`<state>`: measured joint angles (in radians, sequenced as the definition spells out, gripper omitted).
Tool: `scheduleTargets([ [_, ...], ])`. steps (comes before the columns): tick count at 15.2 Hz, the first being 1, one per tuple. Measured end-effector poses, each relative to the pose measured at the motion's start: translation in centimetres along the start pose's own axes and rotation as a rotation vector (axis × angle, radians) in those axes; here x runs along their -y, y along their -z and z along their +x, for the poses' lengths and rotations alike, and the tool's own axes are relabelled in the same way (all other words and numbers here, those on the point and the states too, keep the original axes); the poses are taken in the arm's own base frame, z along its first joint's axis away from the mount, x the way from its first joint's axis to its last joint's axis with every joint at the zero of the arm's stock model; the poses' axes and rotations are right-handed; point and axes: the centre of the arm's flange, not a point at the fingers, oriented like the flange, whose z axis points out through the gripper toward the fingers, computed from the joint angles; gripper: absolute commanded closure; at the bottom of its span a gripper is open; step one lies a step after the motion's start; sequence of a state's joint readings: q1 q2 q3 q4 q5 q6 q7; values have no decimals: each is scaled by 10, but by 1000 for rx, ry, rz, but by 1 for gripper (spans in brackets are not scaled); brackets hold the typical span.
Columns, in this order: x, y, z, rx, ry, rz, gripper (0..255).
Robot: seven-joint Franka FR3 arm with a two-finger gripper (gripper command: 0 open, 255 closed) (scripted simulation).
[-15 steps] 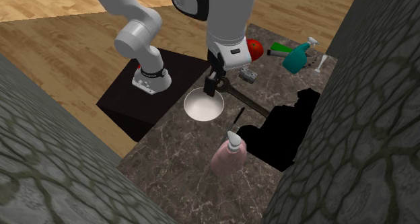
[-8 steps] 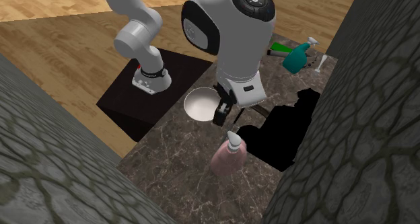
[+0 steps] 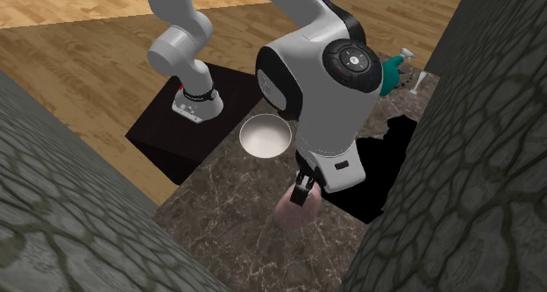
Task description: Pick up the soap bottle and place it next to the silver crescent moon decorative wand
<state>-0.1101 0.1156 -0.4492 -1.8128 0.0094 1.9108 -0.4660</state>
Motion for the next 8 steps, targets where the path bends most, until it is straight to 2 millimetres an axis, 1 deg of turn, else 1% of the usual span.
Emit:
scheduleTargets([
  [6, -2, -31, 0, -1, 1, 0, 0],
  [8, -2, -34, 1, -1, 0, 0, 0],
])
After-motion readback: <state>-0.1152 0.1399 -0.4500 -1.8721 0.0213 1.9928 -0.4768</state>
